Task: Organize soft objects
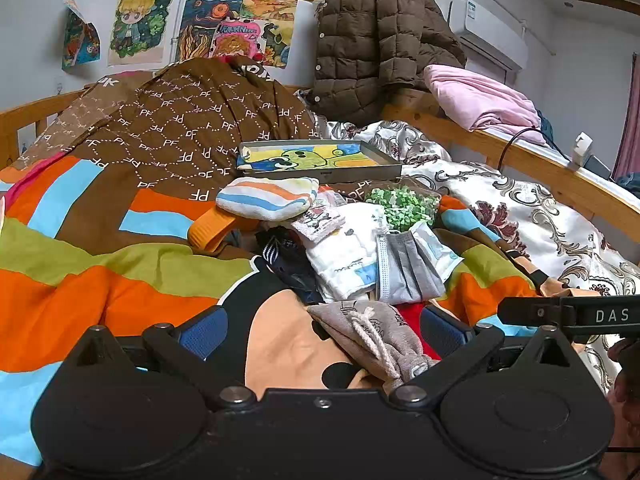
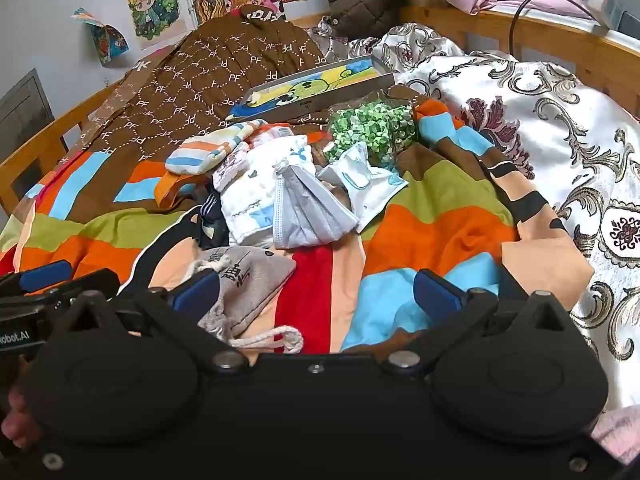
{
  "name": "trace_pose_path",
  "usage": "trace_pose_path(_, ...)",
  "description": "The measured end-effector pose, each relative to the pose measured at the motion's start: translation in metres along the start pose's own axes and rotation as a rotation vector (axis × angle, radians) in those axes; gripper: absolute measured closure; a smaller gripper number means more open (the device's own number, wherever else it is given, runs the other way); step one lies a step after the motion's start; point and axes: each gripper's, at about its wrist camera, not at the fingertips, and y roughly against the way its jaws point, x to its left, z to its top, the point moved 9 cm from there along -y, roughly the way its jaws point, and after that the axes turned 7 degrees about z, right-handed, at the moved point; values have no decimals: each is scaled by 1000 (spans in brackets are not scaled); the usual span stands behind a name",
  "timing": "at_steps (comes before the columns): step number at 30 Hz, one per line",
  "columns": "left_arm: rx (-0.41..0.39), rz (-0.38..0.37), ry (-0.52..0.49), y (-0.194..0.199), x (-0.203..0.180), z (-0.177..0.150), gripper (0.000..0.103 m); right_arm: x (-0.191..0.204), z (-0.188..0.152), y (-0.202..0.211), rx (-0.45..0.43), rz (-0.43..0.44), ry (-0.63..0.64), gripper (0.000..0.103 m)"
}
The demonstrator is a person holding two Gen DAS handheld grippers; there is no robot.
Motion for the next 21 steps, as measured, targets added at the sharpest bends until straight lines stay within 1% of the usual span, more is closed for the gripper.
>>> trace_pose_path(21,-1,0,0,0,0,0,1,0,0,0,0,-1,-1,0)
